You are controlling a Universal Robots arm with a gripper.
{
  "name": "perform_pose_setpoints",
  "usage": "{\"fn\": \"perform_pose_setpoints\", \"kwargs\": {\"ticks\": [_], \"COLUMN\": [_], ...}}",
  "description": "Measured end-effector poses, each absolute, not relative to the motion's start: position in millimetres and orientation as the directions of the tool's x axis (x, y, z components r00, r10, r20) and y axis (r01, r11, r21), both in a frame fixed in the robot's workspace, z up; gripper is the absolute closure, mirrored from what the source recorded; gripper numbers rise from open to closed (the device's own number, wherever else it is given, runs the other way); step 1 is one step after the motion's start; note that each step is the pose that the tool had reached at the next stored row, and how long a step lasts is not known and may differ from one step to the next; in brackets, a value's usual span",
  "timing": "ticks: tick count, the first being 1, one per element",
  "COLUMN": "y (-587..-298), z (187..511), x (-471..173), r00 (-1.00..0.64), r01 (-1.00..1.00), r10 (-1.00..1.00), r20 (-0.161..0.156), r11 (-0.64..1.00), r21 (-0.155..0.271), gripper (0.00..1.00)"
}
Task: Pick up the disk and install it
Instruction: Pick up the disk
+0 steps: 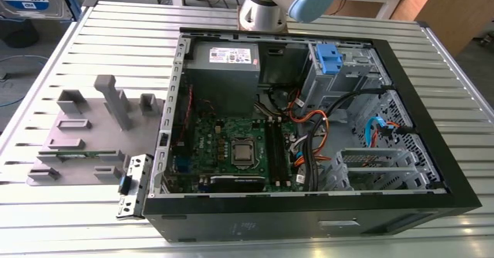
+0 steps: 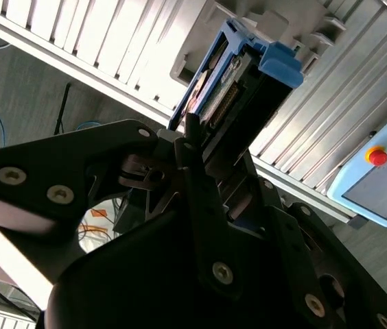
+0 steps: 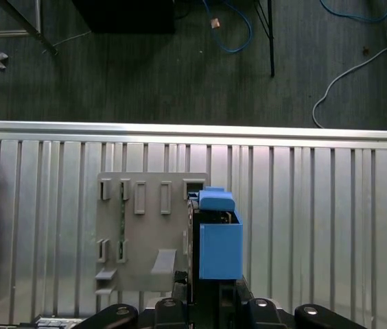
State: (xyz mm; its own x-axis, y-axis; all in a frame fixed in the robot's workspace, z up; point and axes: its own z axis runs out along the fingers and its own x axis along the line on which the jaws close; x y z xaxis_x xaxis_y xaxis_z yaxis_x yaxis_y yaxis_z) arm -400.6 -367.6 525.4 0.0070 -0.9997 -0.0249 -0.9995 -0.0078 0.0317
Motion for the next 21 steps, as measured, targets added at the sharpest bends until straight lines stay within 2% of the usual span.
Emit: {"fn": "perform_pose_setpoints", "kwargs": {"ticks": [21], "y": [-366], "z": [538], "x": [-400], "r00": [0.007], "r01": [-0.999], "r10": [-1.000], "r20": [-0.025], "r11": [-0.008], "r21": [0.032], "gripper": [0.65]}}
